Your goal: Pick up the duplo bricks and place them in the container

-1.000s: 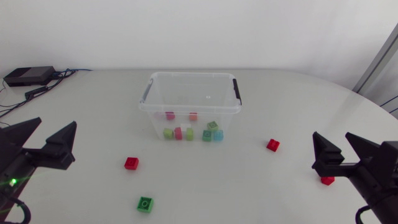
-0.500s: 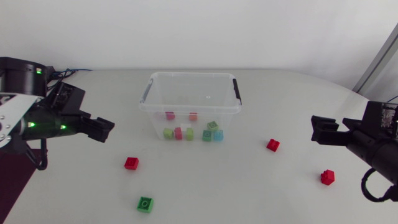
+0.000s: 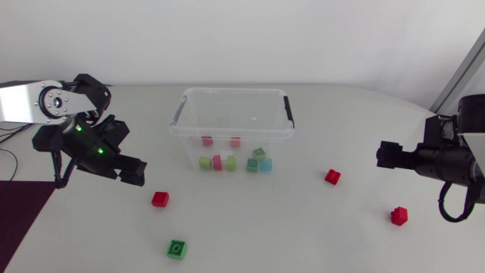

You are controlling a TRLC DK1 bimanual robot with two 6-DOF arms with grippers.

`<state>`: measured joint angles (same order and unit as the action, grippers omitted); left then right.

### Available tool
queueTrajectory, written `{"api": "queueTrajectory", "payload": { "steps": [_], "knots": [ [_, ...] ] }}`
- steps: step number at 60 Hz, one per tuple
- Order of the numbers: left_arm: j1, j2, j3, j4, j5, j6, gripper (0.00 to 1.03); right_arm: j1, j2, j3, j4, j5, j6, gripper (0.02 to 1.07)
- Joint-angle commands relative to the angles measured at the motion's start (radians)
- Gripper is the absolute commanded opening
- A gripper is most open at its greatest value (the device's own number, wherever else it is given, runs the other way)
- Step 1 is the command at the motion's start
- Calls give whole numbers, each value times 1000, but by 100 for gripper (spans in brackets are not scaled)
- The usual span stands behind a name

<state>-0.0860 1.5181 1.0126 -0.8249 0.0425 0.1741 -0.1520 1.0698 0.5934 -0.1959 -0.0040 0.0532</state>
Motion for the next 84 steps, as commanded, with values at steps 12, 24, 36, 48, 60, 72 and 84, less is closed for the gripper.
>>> {"api": "queueTrajectory", "payload": {
  "steps": [12,24,36,48,60,72,84],
  "knots": [
    [-158,205,35,-31,-38,-255,98,29,2,-60,55,-5,39,103],
    [-166,284,53,53,-38,-323,90,46,19,-75,79,-5,43,103],
    [-182,300,15,159,-43,-346,72,66,58,-76,105,-11,40,103],
    [-213,257,-31,142,-87,-357,65,66,93,-76,136,-11,39,103],
    [-196,257,-42,133,-101,-363,58,80,107,-83,147,-11,42,103],
    [-204,241,-57,159,-101,-363,48,80,119,-81,145,-10,27,103],
    [-228,192,-75,194,-102,-346,43,80,121,-73,131,-19,-12,103]
  ]
}}
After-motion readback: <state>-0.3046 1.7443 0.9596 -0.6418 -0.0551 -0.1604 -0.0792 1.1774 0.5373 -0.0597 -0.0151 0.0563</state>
